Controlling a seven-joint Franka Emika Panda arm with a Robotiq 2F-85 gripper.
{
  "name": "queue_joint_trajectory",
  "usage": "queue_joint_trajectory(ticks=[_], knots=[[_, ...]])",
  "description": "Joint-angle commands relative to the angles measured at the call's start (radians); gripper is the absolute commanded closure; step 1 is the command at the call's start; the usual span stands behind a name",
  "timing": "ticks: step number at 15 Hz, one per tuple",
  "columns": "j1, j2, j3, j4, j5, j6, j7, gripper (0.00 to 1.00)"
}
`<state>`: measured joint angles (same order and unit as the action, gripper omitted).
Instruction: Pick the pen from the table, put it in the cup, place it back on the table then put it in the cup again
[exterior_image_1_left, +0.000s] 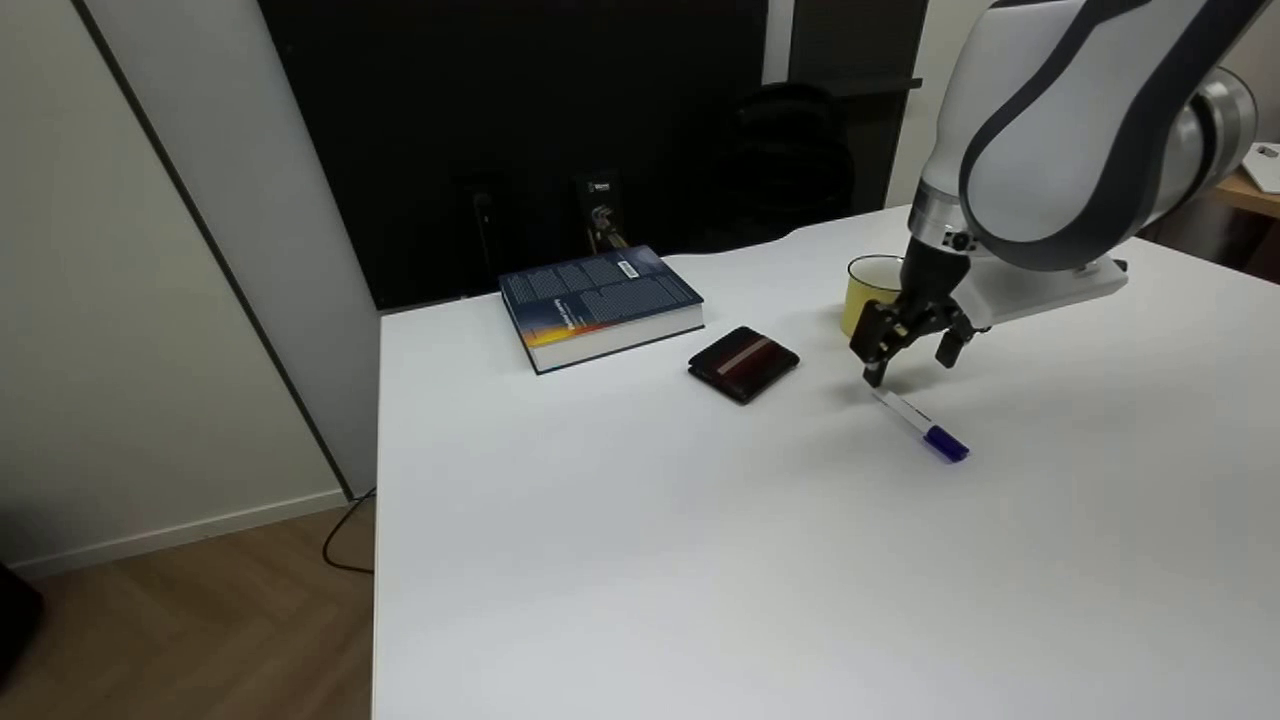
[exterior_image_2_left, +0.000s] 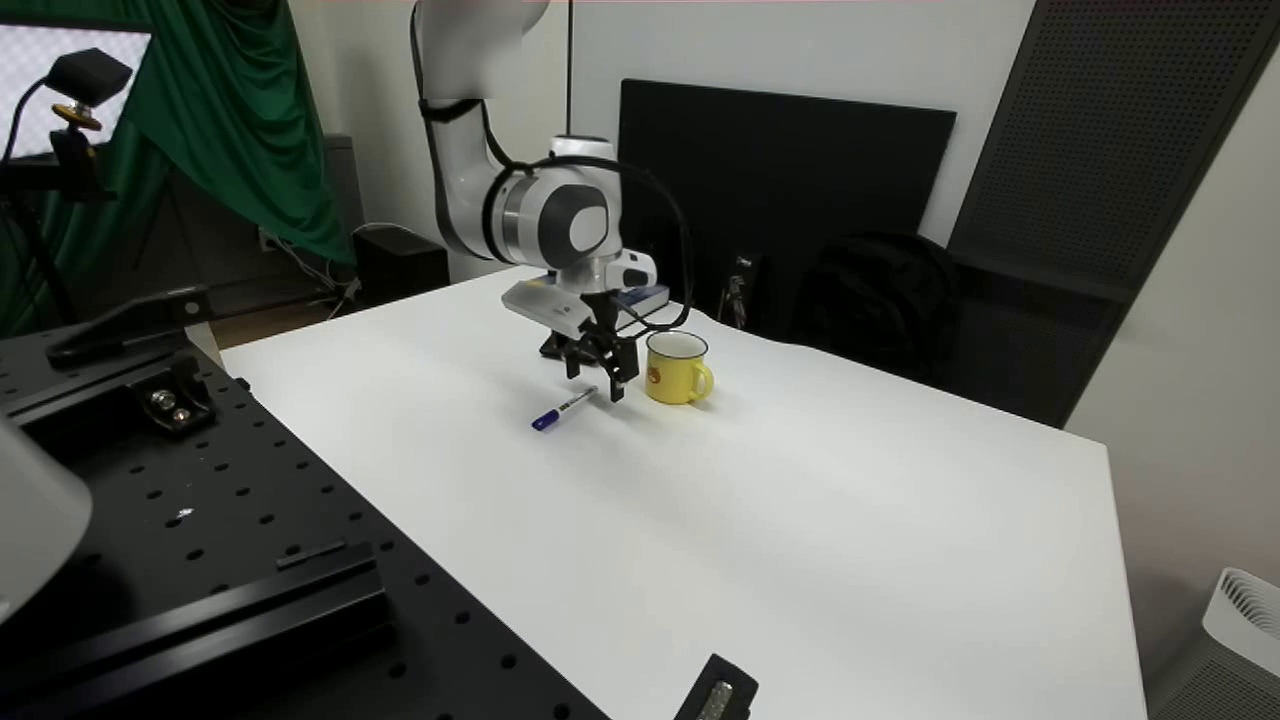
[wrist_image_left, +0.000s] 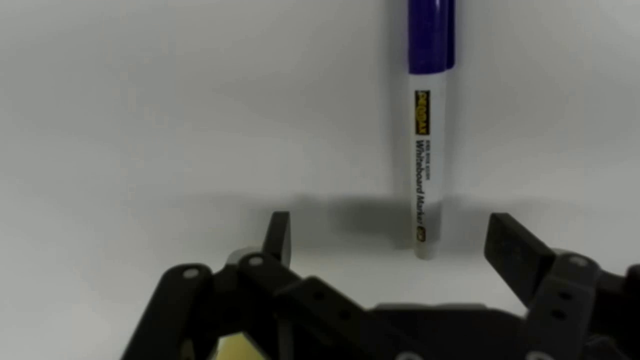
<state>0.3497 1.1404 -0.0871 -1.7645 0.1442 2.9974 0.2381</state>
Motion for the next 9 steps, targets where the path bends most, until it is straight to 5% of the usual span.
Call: queue_joint_trajectory(ticks=[1,9], knots=[[0.001,0.001,0.008,0.002,0.001,-0.009,0.038,0.00],[0.000,0.013,0.032,-0.004,0.003,-0.015,0.035,0.00]])
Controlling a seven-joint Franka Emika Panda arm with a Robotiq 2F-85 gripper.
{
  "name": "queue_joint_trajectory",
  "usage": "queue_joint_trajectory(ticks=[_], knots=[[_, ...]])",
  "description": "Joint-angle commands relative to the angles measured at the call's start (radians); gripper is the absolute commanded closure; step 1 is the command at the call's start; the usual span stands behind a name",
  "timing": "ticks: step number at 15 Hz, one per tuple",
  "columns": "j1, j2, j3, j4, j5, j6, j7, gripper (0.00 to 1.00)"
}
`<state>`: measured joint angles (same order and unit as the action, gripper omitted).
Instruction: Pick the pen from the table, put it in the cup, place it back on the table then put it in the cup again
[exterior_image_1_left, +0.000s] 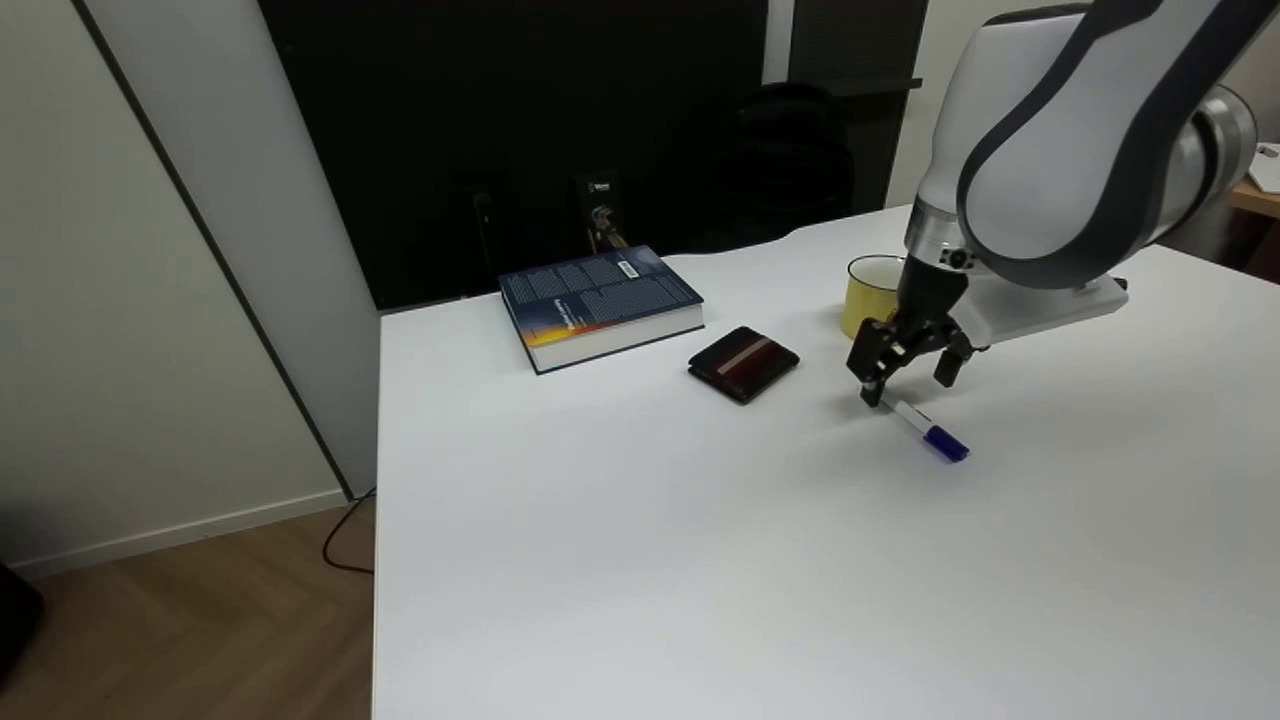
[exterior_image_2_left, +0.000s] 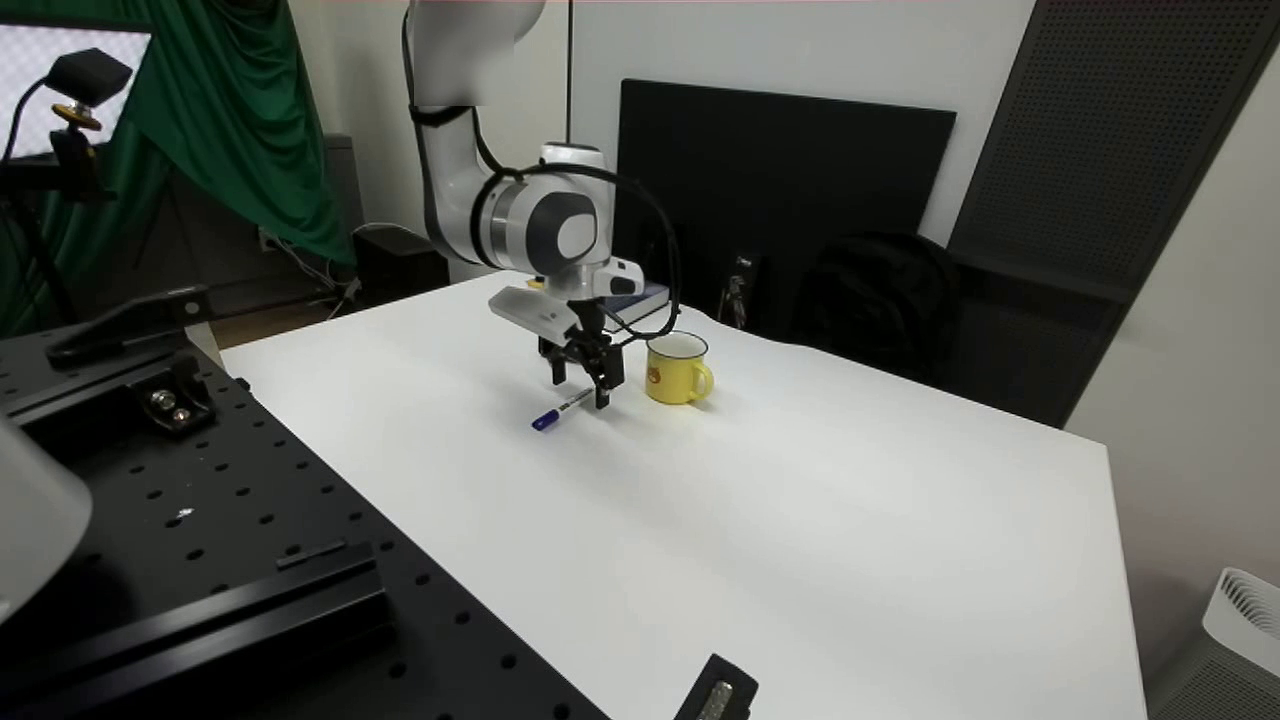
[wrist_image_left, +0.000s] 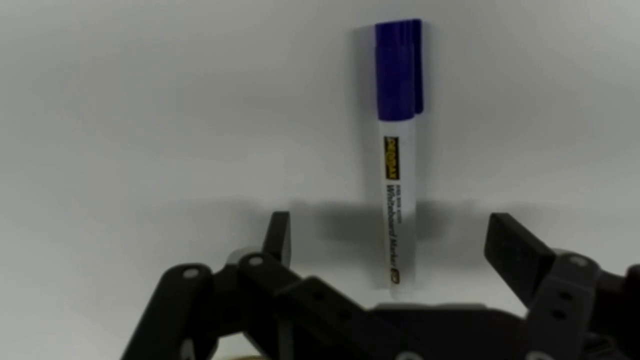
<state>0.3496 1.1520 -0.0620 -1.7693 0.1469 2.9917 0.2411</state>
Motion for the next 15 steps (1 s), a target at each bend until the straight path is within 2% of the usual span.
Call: queue_joint_trajectory(ticks=[1,10,11,12,15], knots=[[-0.002,0.000,0.010,-0.003,0.000,-0.009,0.030,0.00],[-0.003,0.012,0.015,-0.017,-0.007,-0.011,0.019,0.00],[-0.001,0.014,0.012,-0.016,-0.007,-0.009,0.021,0.25],[0.003,0.018,0.008,-0.014,-0.008,-0.007,0.023,0.26],[0.002,0.025,0.004,-0.006,-0.007,-0.012,0.025,0.47]])
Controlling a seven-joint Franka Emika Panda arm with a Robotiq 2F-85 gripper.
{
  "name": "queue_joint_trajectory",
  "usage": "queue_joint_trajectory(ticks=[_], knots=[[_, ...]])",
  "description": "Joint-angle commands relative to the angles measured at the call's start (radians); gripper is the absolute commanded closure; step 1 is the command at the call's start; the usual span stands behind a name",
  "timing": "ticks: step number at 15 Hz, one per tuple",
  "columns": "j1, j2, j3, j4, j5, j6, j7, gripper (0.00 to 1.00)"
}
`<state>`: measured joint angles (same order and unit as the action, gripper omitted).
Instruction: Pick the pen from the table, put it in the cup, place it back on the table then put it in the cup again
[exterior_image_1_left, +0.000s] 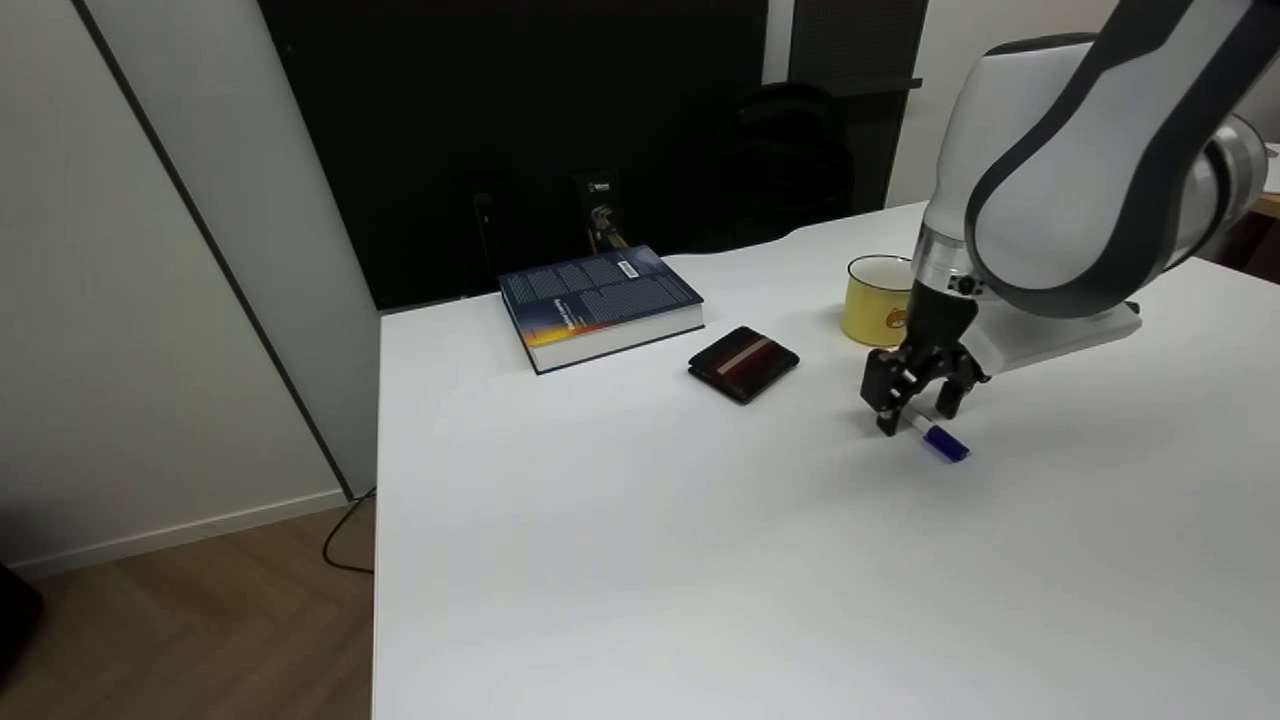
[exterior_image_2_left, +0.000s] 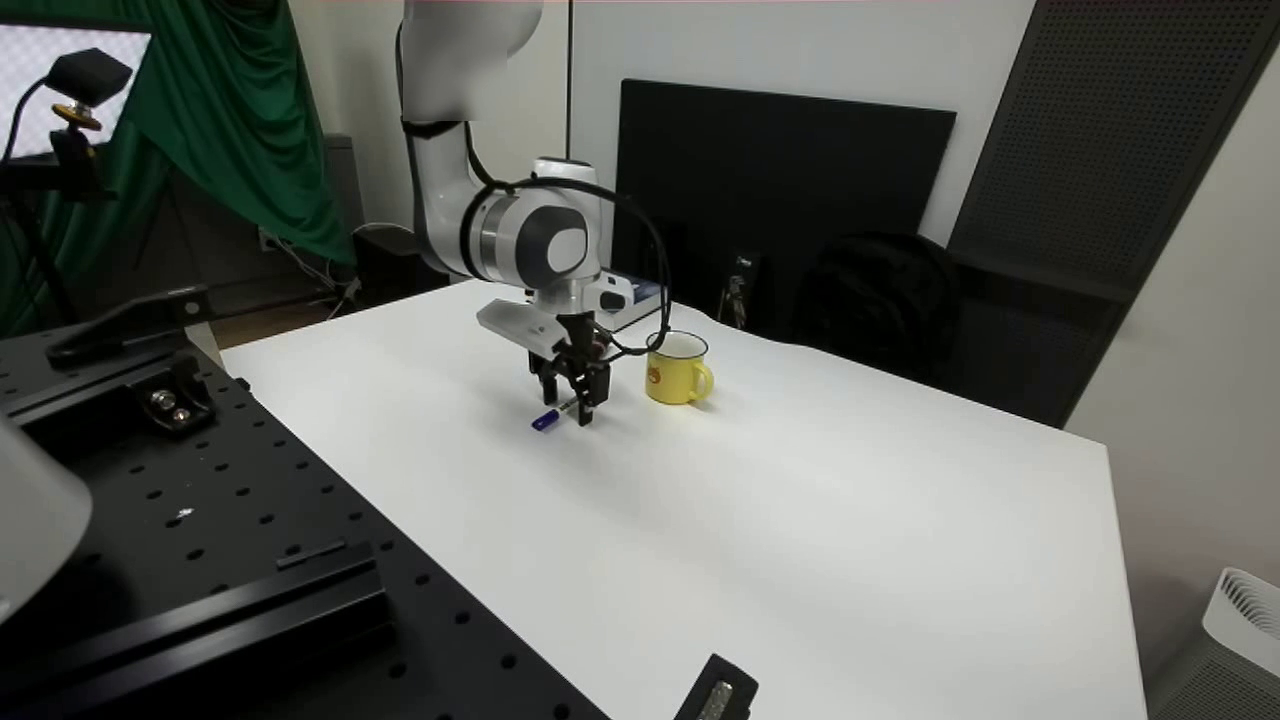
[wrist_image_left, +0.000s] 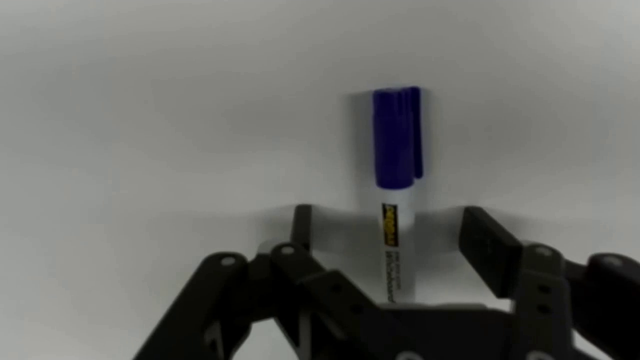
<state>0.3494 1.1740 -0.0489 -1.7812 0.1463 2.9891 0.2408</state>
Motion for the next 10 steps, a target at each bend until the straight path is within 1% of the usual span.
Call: queue_joint_trajectory(ticks=[1,7,8,10], knots=[[0.003,0.003,-0.012,0.008,-0.006,-0.010,0.027,0.52],[0.006,0.005,-0.038,0.014,-0.004,-0.020,0.038,0.94],[0.007,0.005,-0.042,0.015,-0.004,-0.021,0.039,0.98],[0.007,0.006,-0.046,0.017,-0.003,-0.028,0.043,0.94]])
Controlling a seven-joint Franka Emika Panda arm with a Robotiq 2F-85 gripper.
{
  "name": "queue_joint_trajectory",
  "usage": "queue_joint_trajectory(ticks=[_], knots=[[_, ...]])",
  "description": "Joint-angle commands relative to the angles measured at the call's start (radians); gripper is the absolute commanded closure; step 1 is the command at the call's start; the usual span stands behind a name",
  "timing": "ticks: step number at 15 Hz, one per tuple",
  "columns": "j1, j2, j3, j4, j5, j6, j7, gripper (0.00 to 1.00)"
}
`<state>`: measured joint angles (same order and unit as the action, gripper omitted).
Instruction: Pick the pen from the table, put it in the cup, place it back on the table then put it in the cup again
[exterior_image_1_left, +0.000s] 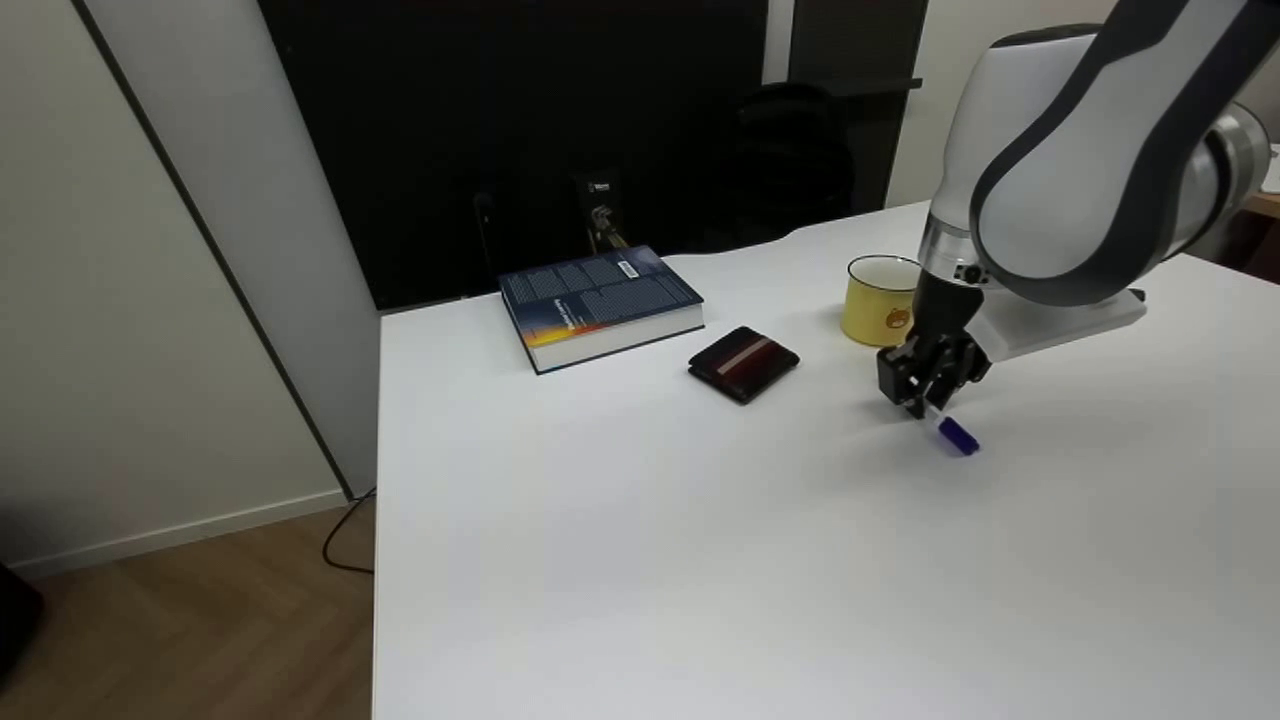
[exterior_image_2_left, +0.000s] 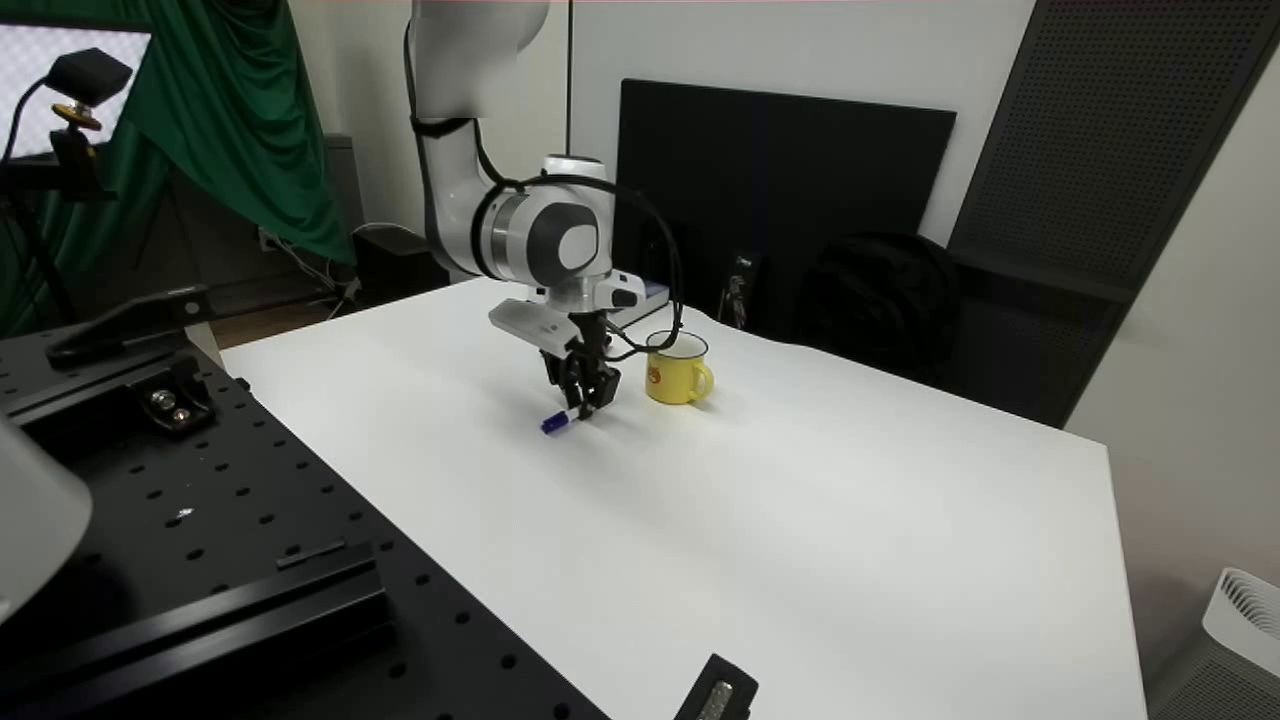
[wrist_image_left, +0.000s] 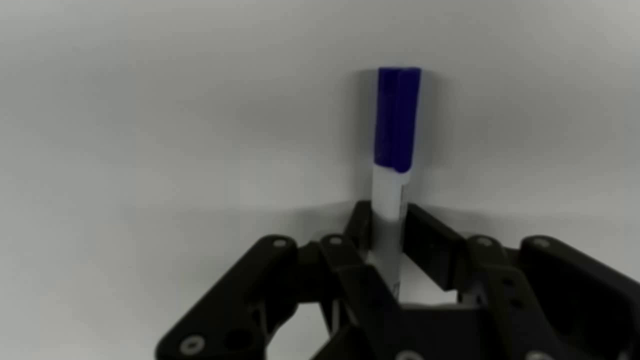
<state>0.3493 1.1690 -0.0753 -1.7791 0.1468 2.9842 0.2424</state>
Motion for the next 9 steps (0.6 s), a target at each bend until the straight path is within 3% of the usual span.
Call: queue_joint_trajectory(ticks=[1,9], knots=[[0.004,0.011,-0.020,0.018,-0.003,-0.032,0.041,0.94],[-0.103,-0.006,0.047,0.120,0.002,-0.227,0.023,0.94]])
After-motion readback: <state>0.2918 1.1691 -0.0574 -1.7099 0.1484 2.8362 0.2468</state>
